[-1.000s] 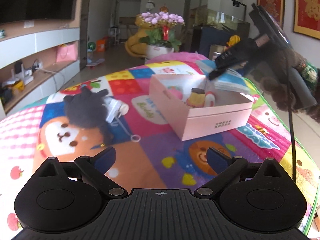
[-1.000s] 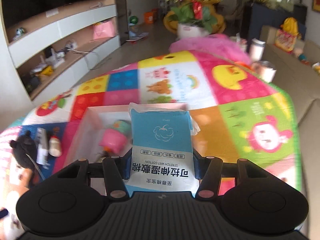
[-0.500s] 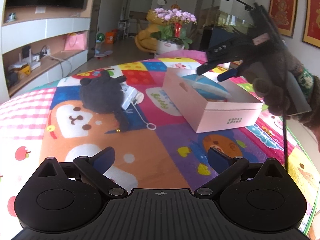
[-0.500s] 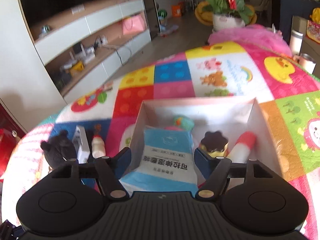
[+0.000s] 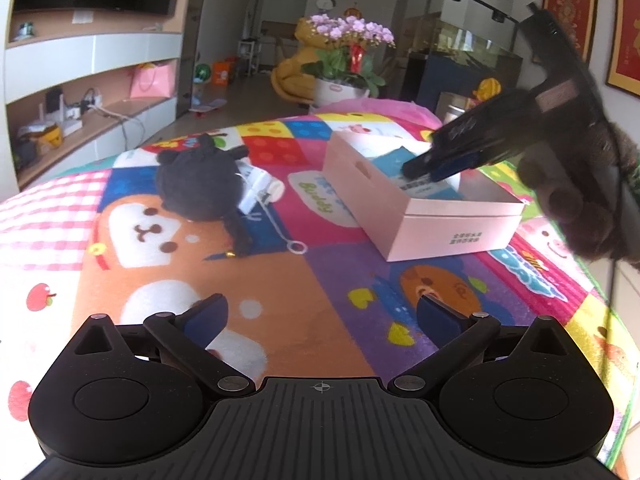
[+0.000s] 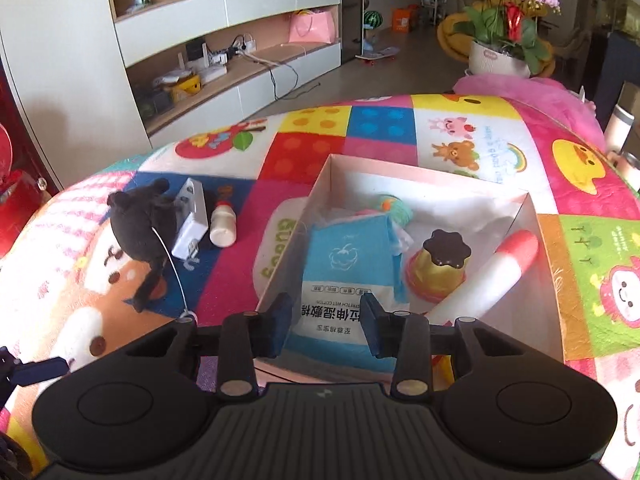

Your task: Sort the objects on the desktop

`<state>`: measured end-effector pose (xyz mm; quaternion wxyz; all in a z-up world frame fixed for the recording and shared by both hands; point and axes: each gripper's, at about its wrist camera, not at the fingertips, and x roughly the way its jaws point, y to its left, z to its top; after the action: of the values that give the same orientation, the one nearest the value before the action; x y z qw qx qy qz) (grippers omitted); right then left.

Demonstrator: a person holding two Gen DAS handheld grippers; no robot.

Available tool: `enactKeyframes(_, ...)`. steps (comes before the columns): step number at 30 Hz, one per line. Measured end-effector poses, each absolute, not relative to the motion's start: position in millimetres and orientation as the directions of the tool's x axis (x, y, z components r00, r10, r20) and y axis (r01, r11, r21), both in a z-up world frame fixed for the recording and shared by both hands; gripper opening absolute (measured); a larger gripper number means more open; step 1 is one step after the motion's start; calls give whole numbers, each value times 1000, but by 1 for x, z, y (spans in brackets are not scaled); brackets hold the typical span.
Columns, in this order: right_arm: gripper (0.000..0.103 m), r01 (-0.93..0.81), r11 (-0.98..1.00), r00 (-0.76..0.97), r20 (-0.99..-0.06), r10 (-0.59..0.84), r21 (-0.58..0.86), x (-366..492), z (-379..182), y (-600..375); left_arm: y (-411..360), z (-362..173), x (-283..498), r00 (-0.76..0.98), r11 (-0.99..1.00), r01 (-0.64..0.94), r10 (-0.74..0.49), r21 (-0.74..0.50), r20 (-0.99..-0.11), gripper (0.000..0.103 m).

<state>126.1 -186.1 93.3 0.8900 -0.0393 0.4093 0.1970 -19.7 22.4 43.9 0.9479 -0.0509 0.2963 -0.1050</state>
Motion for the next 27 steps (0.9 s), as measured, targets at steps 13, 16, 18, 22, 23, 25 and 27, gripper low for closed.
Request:
enactKeyframes(13,48,-488,872,643,-659,389,38,106,110,-112,87,38,-27,830,973,-107,-24,-203,-557,103)
enactKeyframes(16,48,-470,879,610,-688,393,85,132,103,-79,95,38,-33,835,971,-101,-36,-217,-549,103)
enactKeyframes(18,48,-438,884,555,-724,410,165,159,96,-63,98,36,-36,835,969,-96,-46,-228,-548,103)
enactKeyframes(22,48,-340,914,532,-756,381,221,204,78,-38,101,32,-39,831,968,-93,-55,-234,-554,103)
enactKeyframes(23,51,-328,920,536,-759,369,215,212,73,-32,102,31,-40,831,968,-94,-54,-234,-554,103)
enactKeyframes(25,63,-319,924,524,-773,358,212,225,63,-23,105,32,-40,832,967,-98,-50,-235,-553,103)
enactKeyframes(27,67,-311,920,472,-802,366,237,238,52,-21,108,31,-40,831,966,-105,-46,-237,-554,103)
